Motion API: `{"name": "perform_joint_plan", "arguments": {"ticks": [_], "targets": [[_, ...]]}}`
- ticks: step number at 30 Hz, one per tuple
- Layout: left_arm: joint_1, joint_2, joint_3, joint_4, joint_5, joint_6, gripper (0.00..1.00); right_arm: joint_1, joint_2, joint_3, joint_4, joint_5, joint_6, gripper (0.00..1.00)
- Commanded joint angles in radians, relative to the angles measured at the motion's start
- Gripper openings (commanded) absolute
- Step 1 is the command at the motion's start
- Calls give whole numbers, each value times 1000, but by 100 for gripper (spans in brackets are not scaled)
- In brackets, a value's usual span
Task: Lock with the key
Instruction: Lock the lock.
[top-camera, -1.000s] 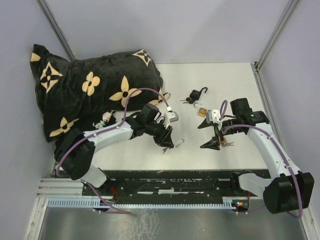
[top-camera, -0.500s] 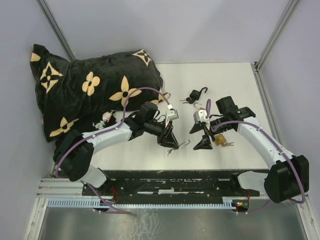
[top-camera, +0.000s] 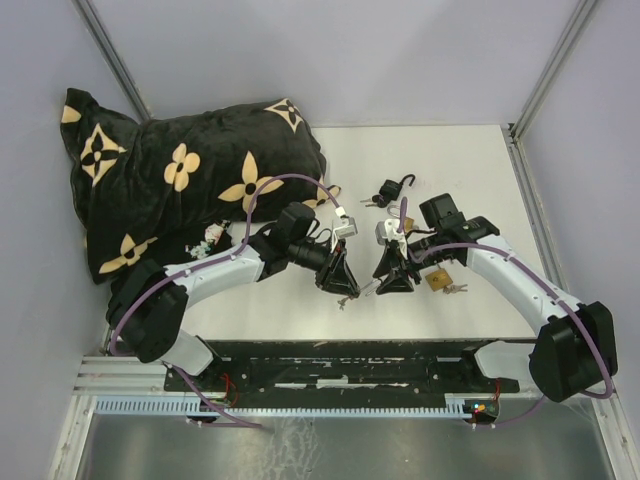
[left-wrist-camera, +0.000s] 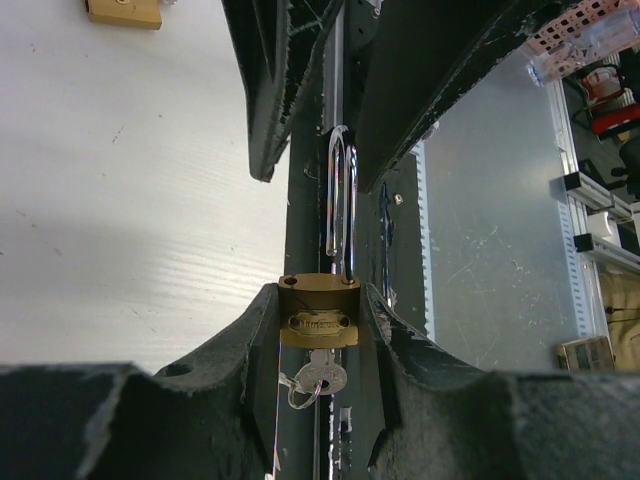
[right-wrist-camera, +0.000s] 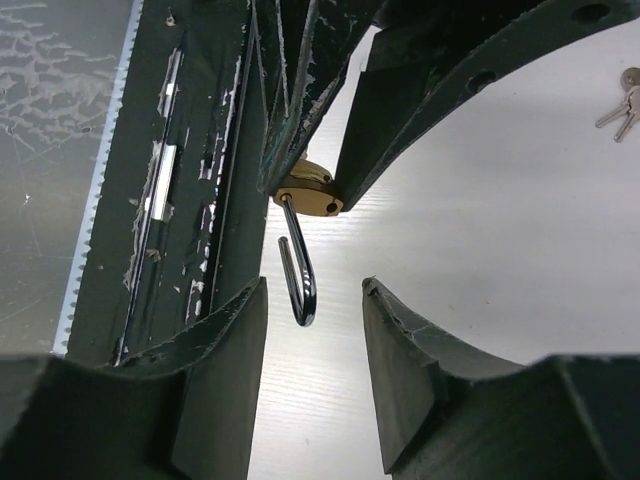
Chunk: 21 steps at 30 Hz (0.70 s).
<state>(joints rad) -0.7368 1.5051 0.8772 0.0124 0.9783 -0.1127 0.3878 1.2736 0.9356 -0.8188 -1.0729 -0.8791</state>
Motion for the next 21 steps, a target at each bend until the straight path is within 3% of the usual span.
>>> {"name": "perform_joint_plan", "arguments": {"ticks": [1,6,10,12,16,21], "targets": [[2,-35,5,71,40,-47,15,10,1,24,-1,-40,-4,48],[2,-40,5,78,37,-56,15,11,0,31,-13,-72,-3,36],[2,-45,-3,94,30,-70,19,10,-4,44,-34,-100,-6,17],[2,-58,-13,114,7,-92,28,10,-9,55,-50,-110,-6,9],[2,-136,-66,180,-65,-128,55,8,-20,80,-76,-114,10,2],[2,-304,-149,214,-255,-112,69,-6,-25,105,-72,-111,91,2]]}}
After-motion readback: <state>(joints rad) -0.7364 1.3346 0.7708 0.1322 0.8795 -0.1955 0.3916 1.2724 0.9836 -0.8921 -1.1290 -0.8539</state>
